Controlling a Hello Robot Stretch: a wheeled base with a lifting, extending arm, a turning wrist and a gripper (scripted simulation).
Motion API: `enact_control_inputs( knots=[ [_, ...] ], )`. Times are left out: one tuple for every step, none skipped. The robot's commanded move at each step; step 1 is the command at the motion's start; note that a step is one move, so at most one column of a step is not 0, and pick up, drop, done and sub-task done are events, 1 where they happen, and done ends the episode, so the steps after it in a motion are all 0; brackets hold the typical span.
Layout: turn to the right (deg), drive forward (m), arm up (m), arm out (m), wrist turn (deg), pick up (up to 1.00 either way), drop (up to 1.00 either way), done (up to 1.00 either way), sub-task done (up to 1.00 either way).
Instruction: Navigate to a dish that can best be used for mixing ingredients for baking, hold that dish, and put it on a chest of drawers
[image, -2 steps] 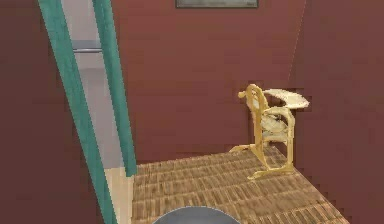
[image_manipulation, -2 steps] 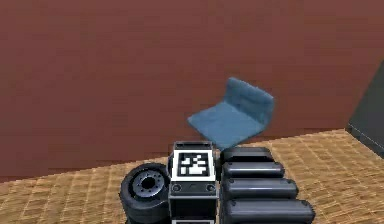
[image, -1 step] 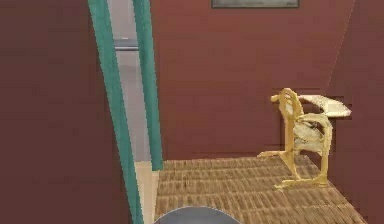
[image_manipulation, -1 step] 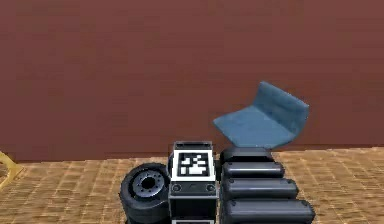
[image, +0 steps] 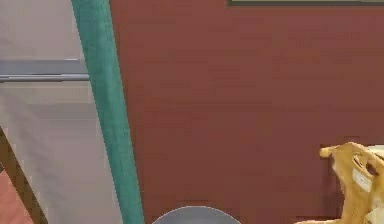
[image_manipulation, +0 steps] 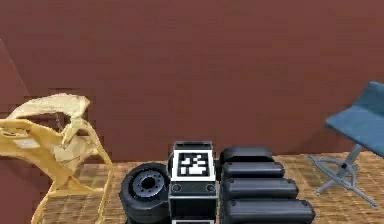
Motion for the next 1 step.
enact_control_inputs(
  knots=[
    [-45.0, 0.00, 0.00, 0.00, 0.0, 0.00, 0.00, 0.00, 0.00]
  ],
)
